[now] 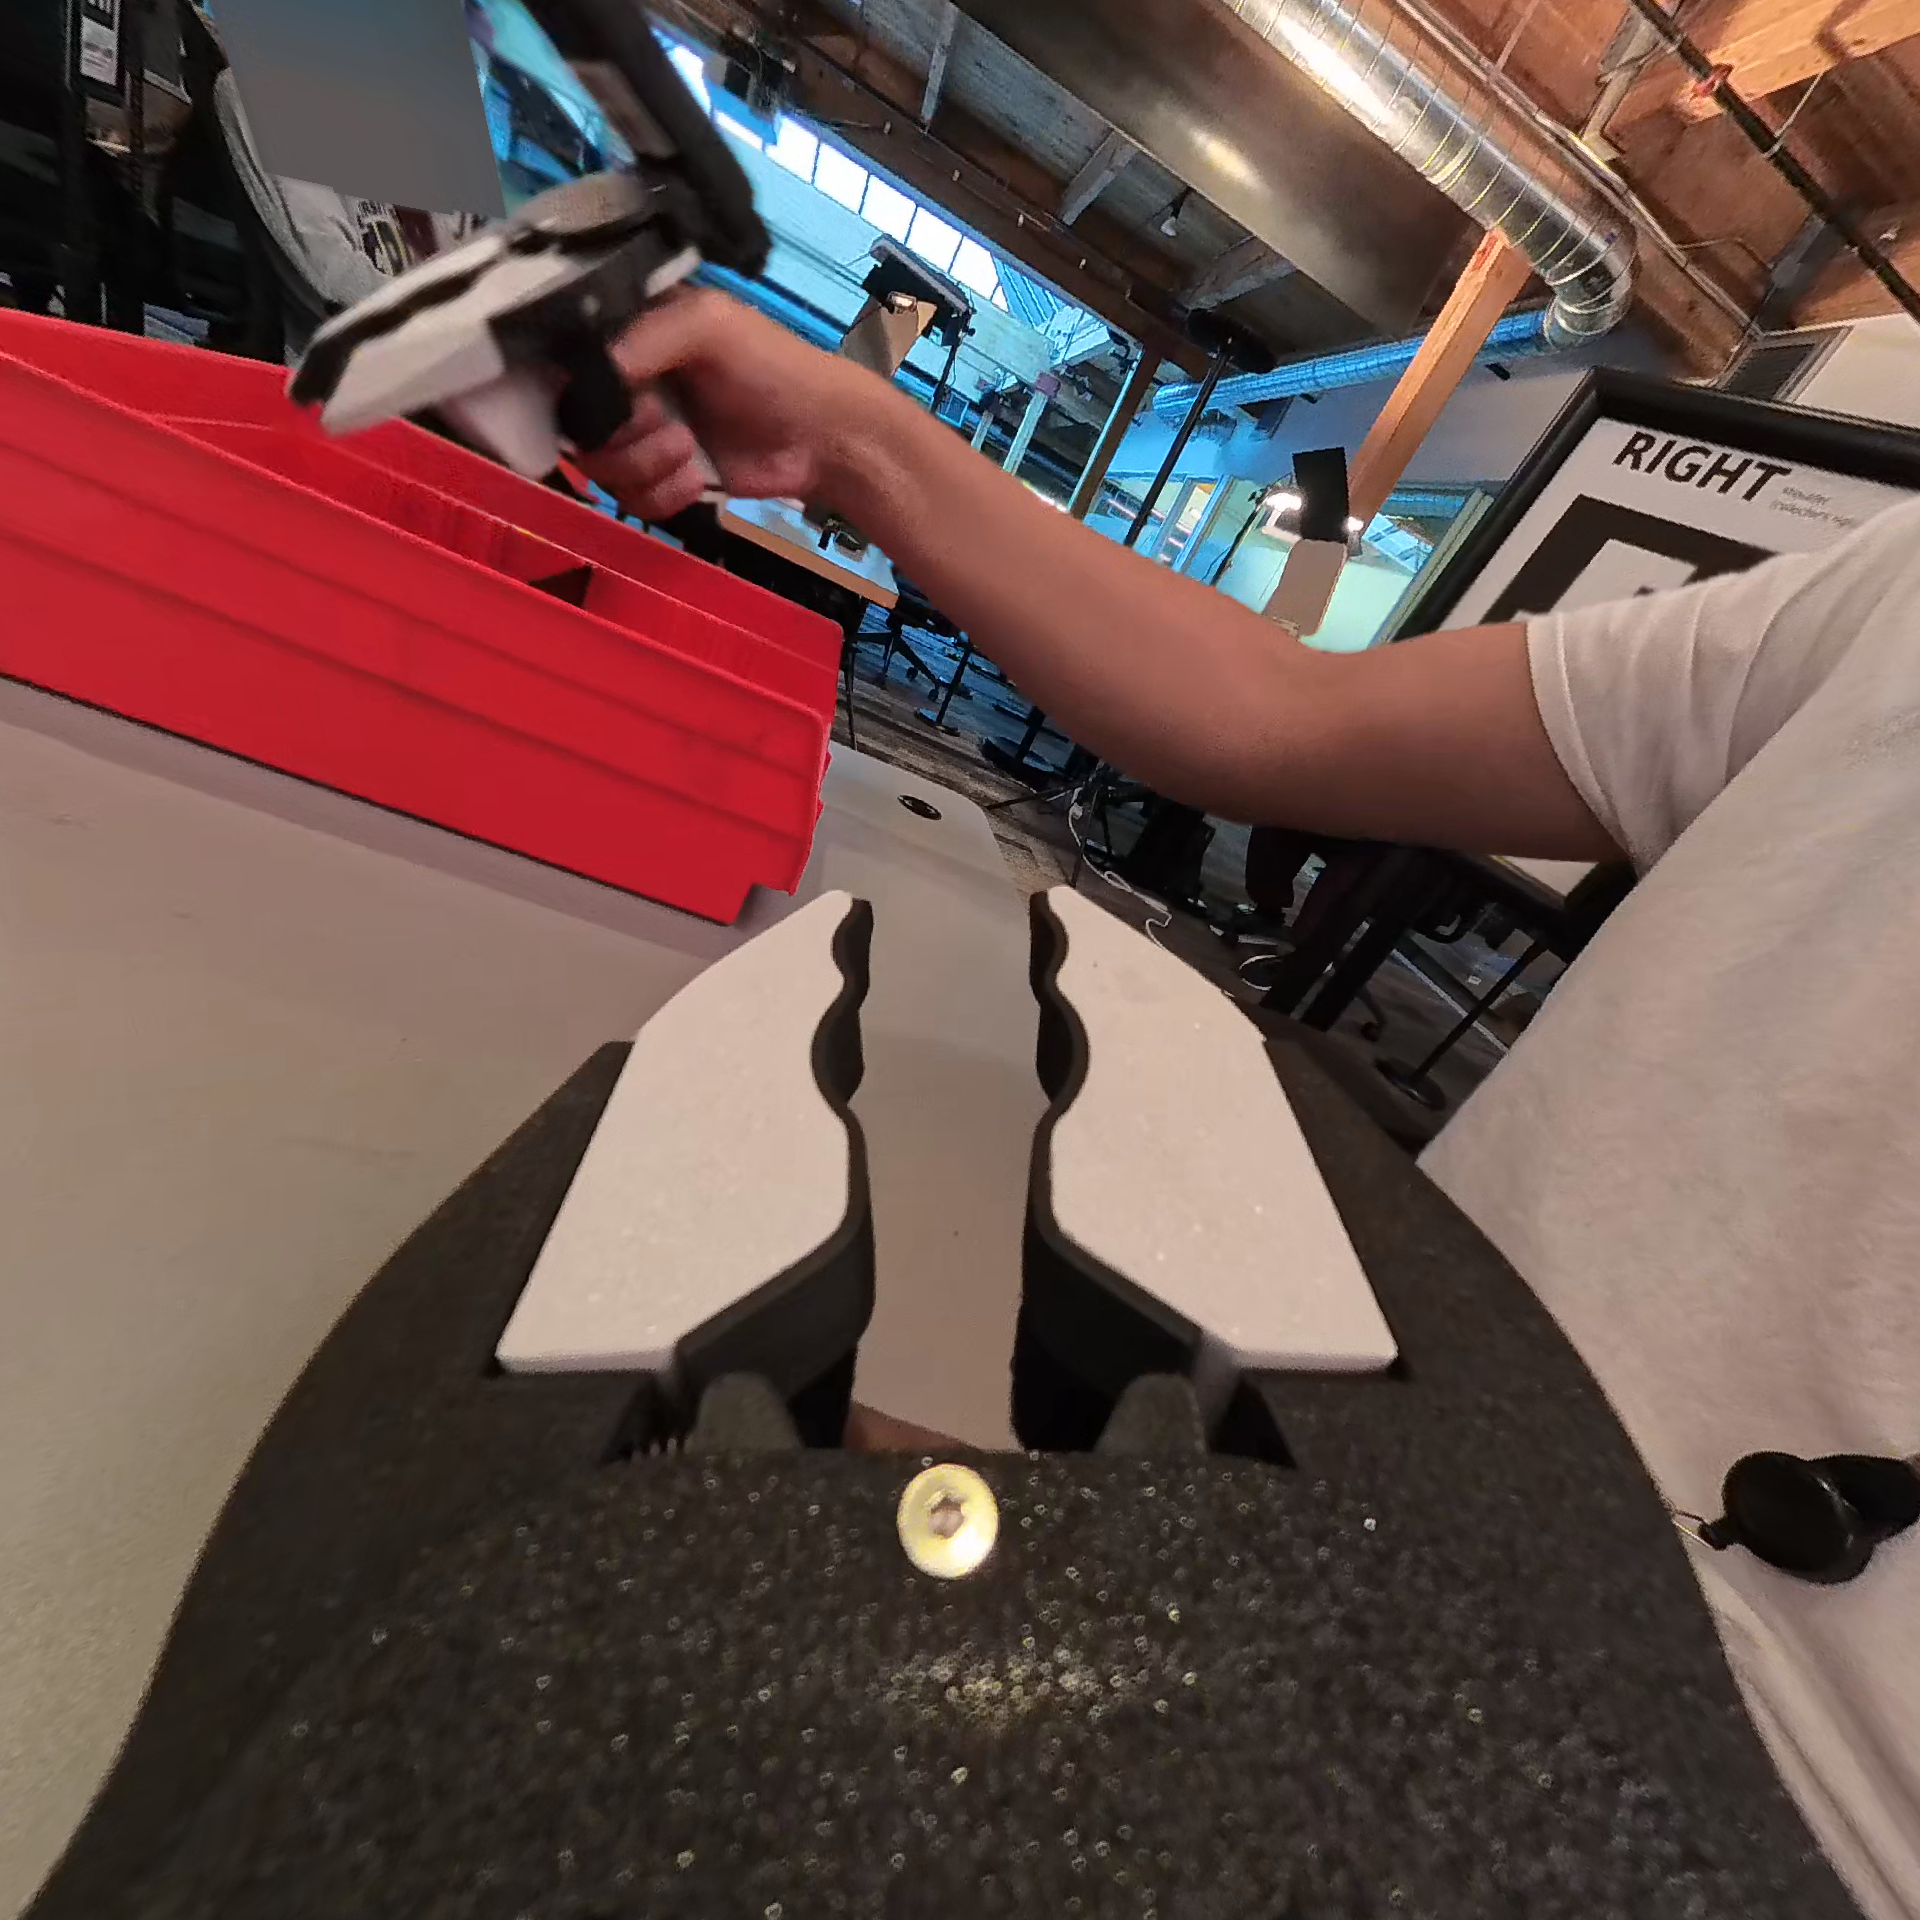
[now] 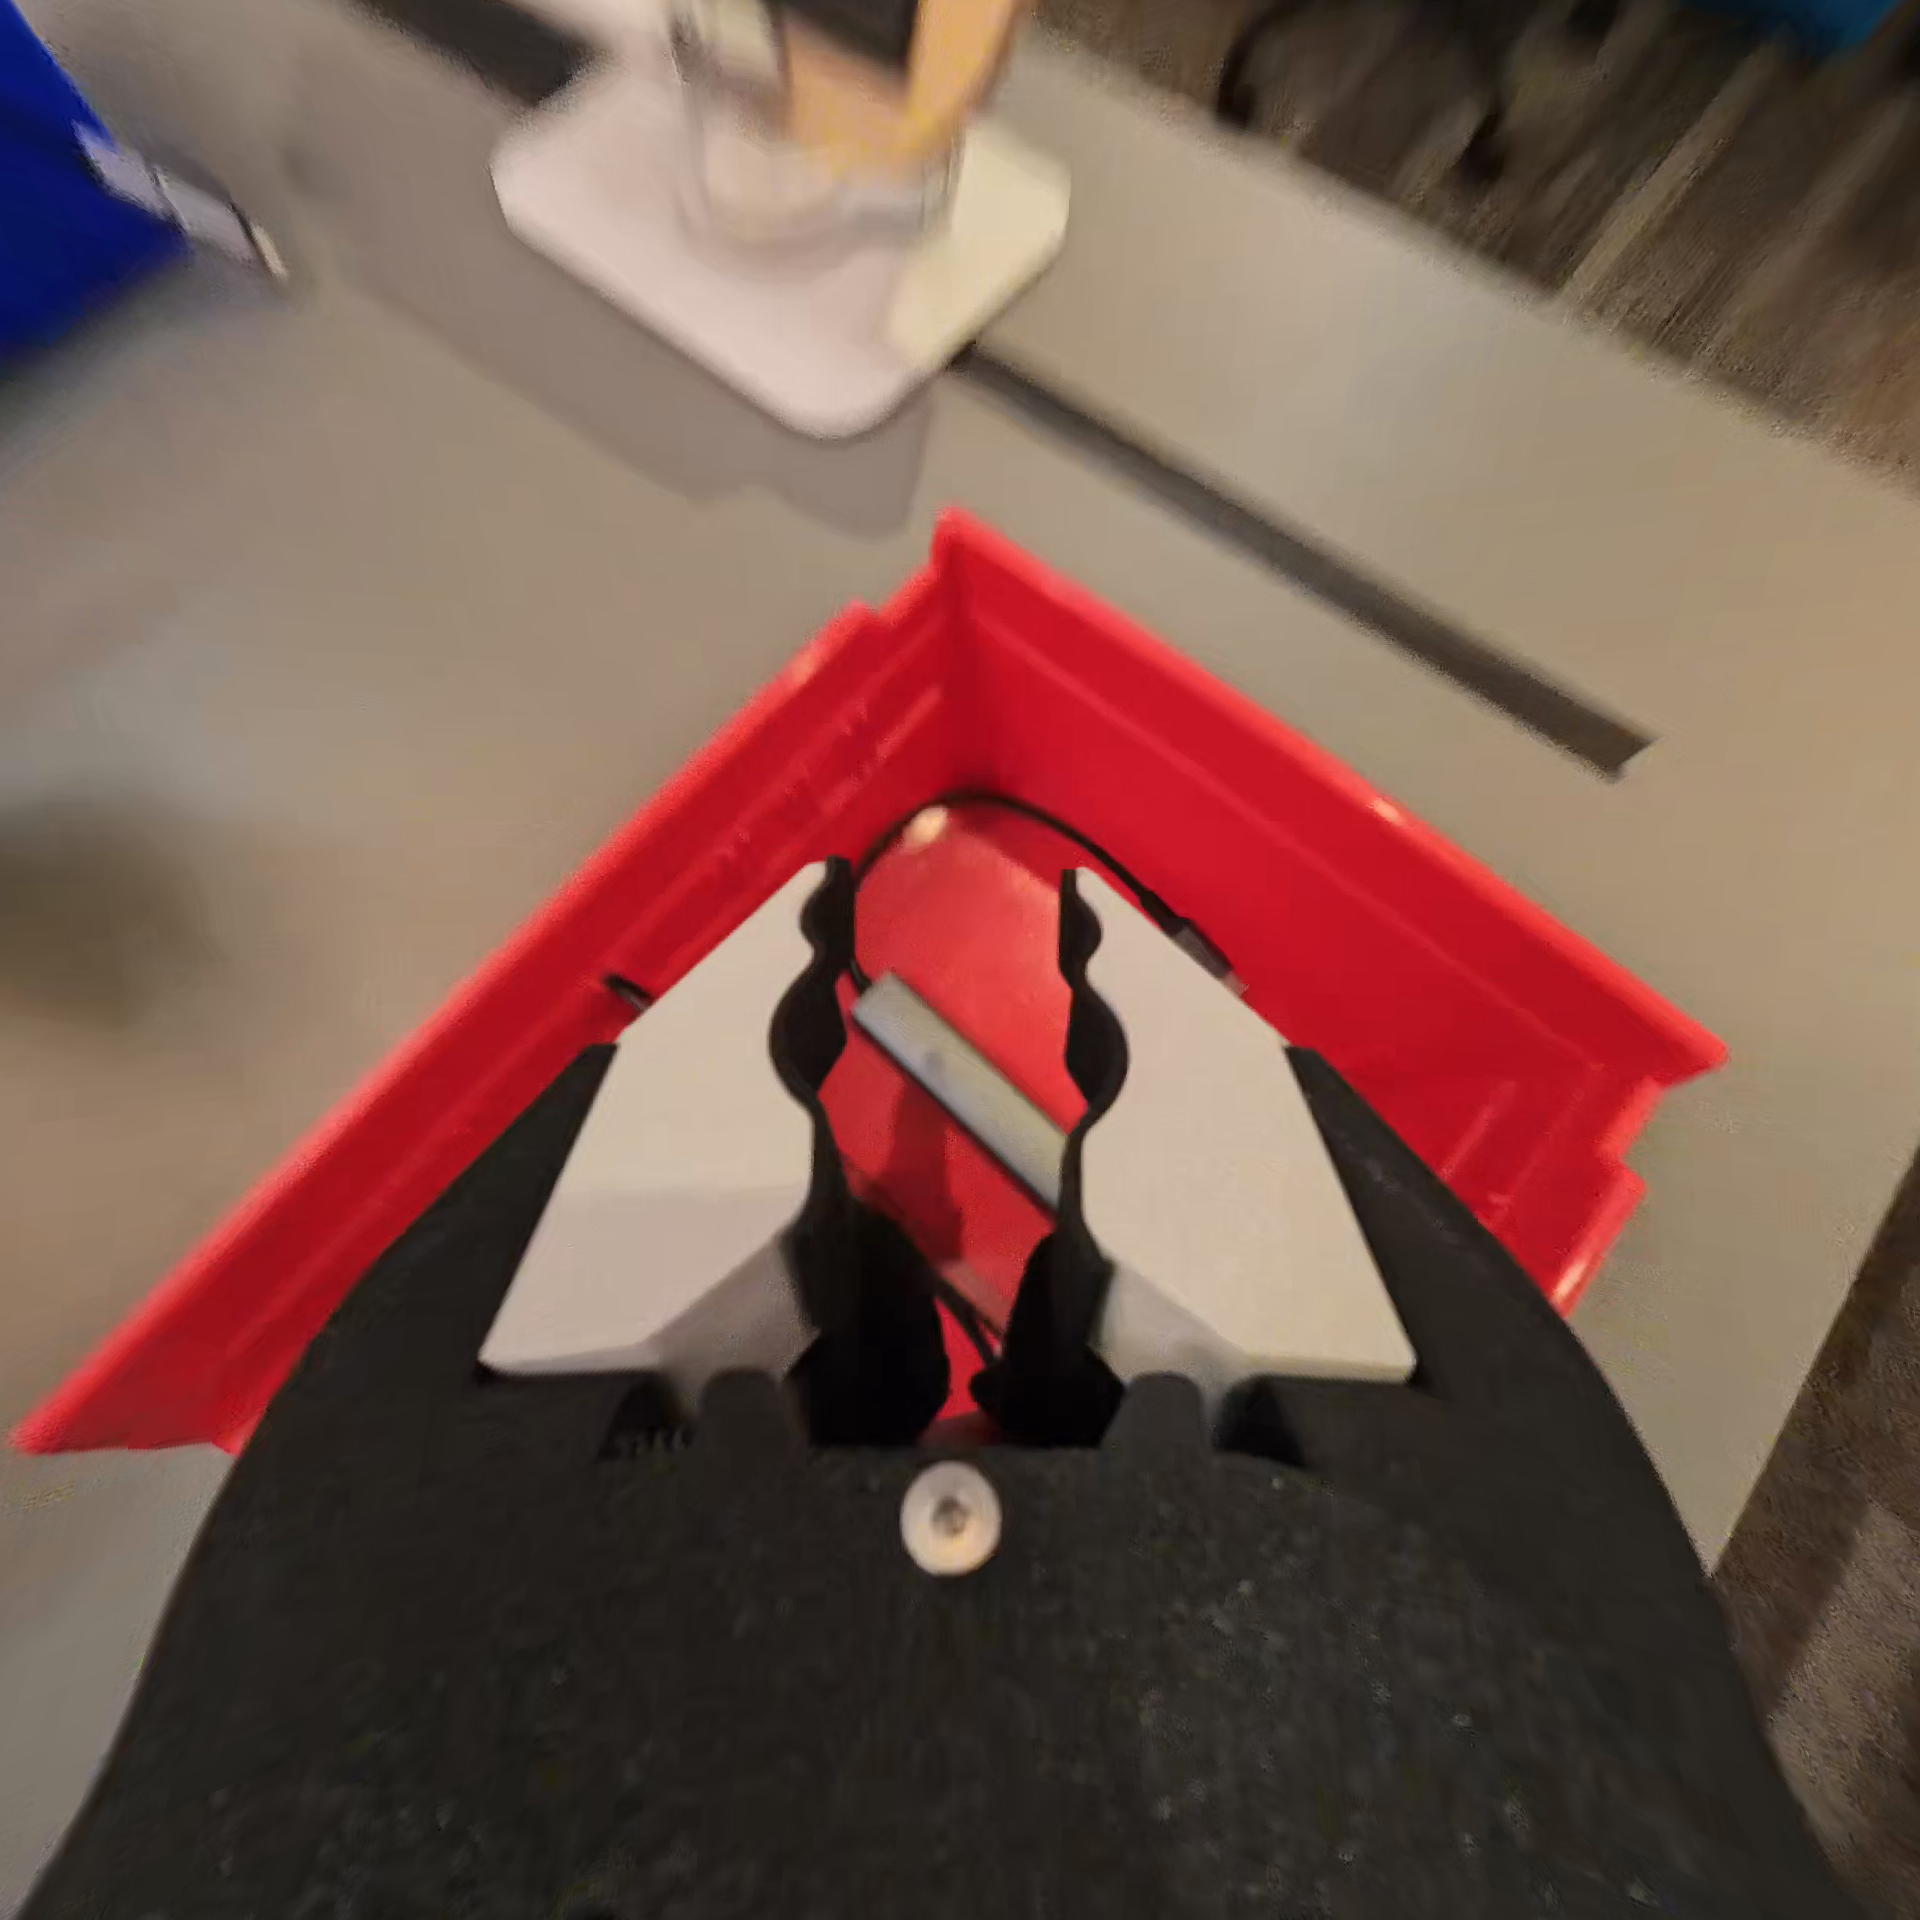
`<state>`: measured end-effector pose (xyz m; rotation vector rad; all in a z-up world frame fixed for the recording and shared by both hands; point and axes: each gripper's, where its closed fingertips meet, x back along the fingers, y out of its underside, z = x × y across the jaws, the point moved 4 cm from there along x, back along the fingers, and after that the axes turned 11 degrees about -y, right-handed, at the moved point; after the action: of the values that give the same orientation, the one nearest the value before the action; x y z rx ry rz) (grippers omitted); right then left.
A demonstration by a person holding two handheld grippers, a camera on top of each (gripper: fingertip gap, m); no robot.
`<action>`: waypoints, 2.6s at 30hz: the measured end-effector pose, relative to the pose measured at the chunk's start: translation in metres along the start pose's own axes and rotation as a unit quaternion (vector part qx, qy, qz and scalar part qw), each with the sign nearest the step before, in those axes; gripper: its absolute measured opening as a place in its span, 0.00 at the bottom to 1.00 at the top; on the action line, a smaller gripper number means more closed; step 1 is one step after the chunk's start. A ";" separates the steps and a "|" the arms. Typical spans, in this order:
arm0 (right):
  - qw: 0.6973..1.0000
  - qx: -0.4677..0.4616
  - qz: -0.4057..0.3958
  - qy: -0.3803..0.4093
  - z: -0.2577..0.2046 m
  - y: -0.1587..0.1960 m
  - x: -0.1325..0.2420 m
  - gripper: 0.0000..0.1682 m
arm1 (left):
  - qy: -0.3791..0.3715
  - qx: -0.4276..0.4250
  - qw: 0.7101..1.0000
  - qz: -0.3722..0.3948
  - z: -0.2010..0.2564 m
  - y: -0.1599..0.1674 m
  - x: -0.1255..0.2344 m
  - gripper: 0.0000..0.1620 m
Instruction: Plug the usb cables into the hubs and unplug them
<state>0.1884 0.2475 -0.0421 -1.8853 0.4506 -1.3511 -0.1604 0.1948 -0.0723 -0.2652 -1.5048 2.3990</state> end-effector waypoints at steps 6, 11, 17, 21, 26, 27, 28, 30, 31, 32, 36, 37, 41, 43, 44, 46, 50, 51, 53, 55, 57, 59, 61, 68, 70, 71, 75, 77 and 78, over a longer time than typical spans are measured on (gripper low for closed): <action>0.984 -0.002 0.169 0.050 -0.089 -0.009 0.066 0.22 | -0.051 -0.017 0.998 -0.021 -0.005 0.003 -0.004 0.18; 0.982 0.009 0.165 -0.090 -0.221 0.055 0.014 0.21 | -0.188 -0.073 0.967 -0.156 0.010 -0.003 0.032 0.18; 0.948 -0.021 0.152 -0.278 -0.330 0.112 -0.052 0.21 | -0.375 -0.164 0.892 -0.194 -0.008 -0.084 0.174 0.20; 0.953 0.030 0.094 -0.285 -0.345 0.121 -0.074 0.22 | -0.474 -0.143 0.795 -0.351 -0.094 -0.096 0.260 0.22; 0.930 -0.047 0.138 -0.337 -0.340 0.100 -0.074 0.22 | -0.479 -0.049 0.737 -0.474 -0.187 -0.075 0.284 0.25; 0.924 -0.064 0.149 -0.346 -0.338 0.097 -0.072 0.22 | -0.480 -0.044 0.725 -0.492 -0.201 -0.070 0.285 0.25; 0.919 -0.077 0.157 -0.353 -0.335 0.096 -0.070 0.22 | -0.480 -0.041 0.716 -0.506 -0.212 -0.067 0.286 0.25; 0.913 -0.092 0.170 -0.359 -0.330 0.096 -0.066 0.21 | -0.462 -0.020 0.713 -0.527 -0.226 -0.057 0.282 0.23; 0.913 -0.096 0.172 -0.357 -0.327 0.097 -0.065 0.21 | -0.451 -0.013 0.710 -0.541 -0.229 -0.052 0.282 0.23; 0.914 -0.097 0.173 -0.354 -0.325 0.098 -0.064 0.21 | -0.449 -0.017 0.700 -0.555 -0.233 -0.049 0.283 0.19; 0.919 -0.096 0.173 -0.342 -0.319 0.100 -0.062 0.21 | -0.456 -0.056 0.676 -0.575 -0.233 -0.050 0.282 0.09; 0.918 -0.098 0.174 -0.343 -0.319 0.100 -0.061 0.21 | -0.470 -0.078 0.670 -0.569 -0.231 -0.056 0.282 0.06; 0.921 -0.100 0.176 -0.334 -0.317 0.099 -0.061 0.21 | -0.527 -0.159 0.660 -0.511 -0.215 -0.090 0.284 0.05; 0.924 -0.098 0.176 -0.325 -0.317 0.099 -0.061 0.21 | -0.553 -0.192 0.660 -0.471 -0.198 -0.113 0.283 0.05; 0.926 -0.096 0.177 -0.320 -0.316 0.099 -0.061 0.21 | -0.562 -0.204 0.667 -0.445 -0.187 -0.126 0.281 0.05; 0.929 -0.091 0.181 -0.310 -0.316 0.098 -0.059 0.21 | -0.570 -0.229 0.685 -0.392 -0.160 -0.152 0.273 0.05; 0.936 -0.060 0.215 -0.272 -0.315 0.091 -0.052 0.21 | -0.526 -0.223 0.781 -0.254 -0.090 -0.199 0.243 0.05; 0.938 -0.041 0.230 -0.256 -0.314 0.087 -0.049 0.22 | -0.497 -0.214 0.811 -0.221 -0.071 -0.207 0.233 0.05; 0.934 0.000 0.277 -0.227 -0.313 0.075 -0.040 0.22 | -0.420 -0.181 0.877 -0.143 -0.032 -0.222 0.210 0.05; 0.925 0.033 0.317 -0.208 -0.313 0.059 -0.030 0.23 | -0.330 -0.139 0.931 -0.068 0.004 -0.231 0.188 0.04; 0.926 0.060 0.340 -0.151 -0.307 0.038 -0.018 0.27 | -0.244 -0.095 0.965 -0.010 0.035 -0.230 0.165 0.05; 0.926 0.128 0.349 -0.063 -0.306 0.015 -0.001 0.28 | -0.169 -0.046 0.984 0.040 0.062 -0.222 0.140 0.05; 0.912 0.231 0.335 0.057 -0.310 -0.006 0.018 0.28 | -0.116 0.018 0.991 0.064 0.081 -0.205 0.114 0.04; 0.768 0.448 0.300 0.347 -0.339 -0.048 0.068 0.32 | -0.044 0.172 0.981 0.079 0.116 -0.133 0.027 0.04; 0.766 0.476 0.252 0.351 -0.338 -0.044 0.053 0.30 | -0.037 0.198 0.976 0.083 0.116 -0.119 0.016 0.04; 0.768 0.480 0.234 0.353 -0.334 -0.040 0.044 0.32 | -0.023 0.213 0.974 0.076 0.116 -0.112 0.011 0.04; 0.776 0.476 0.211 0.357 -0.320 -0.030 0.029 0.09 | -0.073 0.228 0.970 0.048 0.101 -0.083 0.000 0.05; 0.795 0.470 0.213 0.317 -0.317 -0.023 0.020 0.08 | -0.088 0.190 0.977 0.047 0.098 -0.078 0.002 0.06; 0.812 0.455 0.212 0.297 -0.313 -0.019 0.015 0.07 | -0.096 0.156 0.982 0.046 0.097 -0.076 0.004 0.07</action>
<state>-0.0949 0.1334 0.0291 -0.5170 0.3817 -1.4424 -0.1828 0.1451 0.0382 -0.0357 -1.1825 2.7554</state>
